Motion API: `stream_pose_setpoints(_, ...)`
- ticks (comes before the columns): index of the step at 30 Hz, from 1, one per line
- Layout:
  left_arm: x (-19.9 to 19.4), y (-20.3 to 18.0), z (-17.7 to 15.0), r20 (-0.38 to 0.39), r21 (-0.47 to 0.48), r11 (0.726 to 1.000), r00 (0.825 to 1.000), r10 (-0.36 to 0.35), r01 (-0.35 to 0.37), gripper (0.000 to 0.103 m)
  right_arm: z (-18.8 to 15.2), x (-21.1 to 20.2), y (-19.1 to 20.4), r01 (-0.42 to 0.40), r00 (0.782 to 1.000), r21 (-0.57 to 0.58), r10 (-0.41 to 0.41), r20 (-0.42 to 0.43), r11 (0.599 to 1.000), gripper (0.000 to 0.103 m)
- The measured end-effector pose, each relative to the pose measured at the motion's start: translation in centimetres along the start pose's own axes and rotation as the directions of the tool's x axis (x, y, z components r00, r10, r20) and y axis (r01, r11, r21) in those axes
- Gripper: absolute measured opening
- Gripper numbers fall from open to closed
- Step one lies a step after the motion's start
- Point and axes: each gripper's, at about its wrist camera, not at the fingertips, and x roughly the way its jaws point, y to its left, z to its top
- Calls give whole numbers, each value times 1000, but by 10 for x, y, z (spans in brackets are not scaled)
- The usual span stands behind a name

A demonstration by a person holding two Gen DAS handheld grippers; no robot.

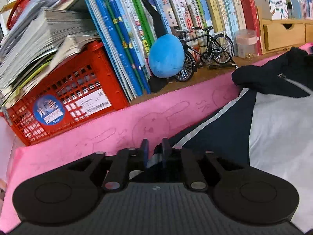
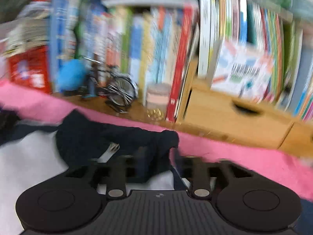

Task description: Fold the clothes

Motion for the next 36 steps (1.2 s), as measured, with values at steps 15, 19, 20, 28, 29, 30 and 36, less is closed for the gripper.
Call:
stream_pose_setpoints(15,-116,5,-40,50,-9,998,996,-69,69,56,-79,-43,-139,533,800,-58,-525,-291,844,12)
stream_pose_setpoints(19,-128,6,-54,24,-45,993,994,-106,107,56,-101,-93,-218,747,614,14,-683,-396,664,24)
stream_pose_setpoints(20,-131,7,-57,18,-59,991,993,-115,116,56,-104,-109,-222,739,633,48,-668,-391,672,31)
stream_pose_setpoints(28,-153,6,-77,-1,-166,962,975,-221,218,57,-110,-212,-177,539,839,163,-510,-188,827,77)
stream_pose_setpoints(29,-159,3,-79,12,-173,953,968,-250,249,59,-110,-222,-159,444,895,201,-424,-137,873,77)
stream_pose_setpoints(30,-165,0,-81,26,-180,943,960,-279,279,60,-110,-230,-142,343,939,229,-329,-96,911,76)
stream_pose_setpoints(36,-182,-43,-96,-13,-103,928,932,-361,358,69,-117,-213,-42,-110,992,246,121,-30,963,68)
